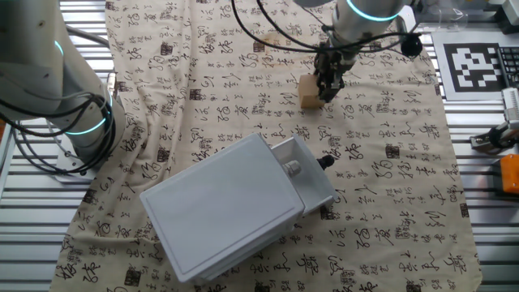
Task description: Put things in the drawer
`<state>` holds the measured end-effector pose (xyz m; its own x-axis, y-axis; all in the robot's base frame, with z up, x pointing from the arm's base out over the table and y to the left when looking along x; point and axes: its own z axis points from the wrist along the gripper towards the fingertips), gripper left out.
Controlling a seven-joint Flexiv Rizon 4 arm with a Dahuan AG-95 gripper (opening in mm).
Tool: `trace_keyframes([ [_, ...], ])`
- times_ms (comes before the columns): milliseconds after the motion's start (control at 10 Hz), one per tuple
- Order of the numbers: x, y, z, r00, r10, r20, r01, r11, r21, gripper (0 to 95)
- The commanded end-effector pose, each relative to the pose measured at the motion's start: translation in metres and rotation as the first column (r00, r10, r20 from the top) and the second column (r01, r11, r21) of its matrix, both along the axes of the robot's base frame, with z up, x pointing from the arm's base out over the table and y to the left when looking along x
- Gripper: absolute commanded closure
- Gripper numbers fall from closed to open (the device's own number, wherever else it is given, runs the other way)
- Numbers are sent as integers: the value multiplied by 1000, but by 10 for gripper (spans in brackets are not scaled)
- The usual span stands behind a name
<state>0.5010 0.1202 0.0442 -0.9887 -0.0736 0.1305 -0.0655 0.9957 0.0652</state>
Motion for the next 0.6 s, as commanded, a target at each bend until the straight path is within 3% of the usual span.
trace_keyframes([
  [100, -4, -1, 12, 997, 68, -20, -69, 997, -23, 950],
  [300, -8, -7, 24, 993, 114, -16, -114, 993, -12, 950],
  [600, -20, -37, 50, 976, 215, -24, -215, 977, 4, 950],
])
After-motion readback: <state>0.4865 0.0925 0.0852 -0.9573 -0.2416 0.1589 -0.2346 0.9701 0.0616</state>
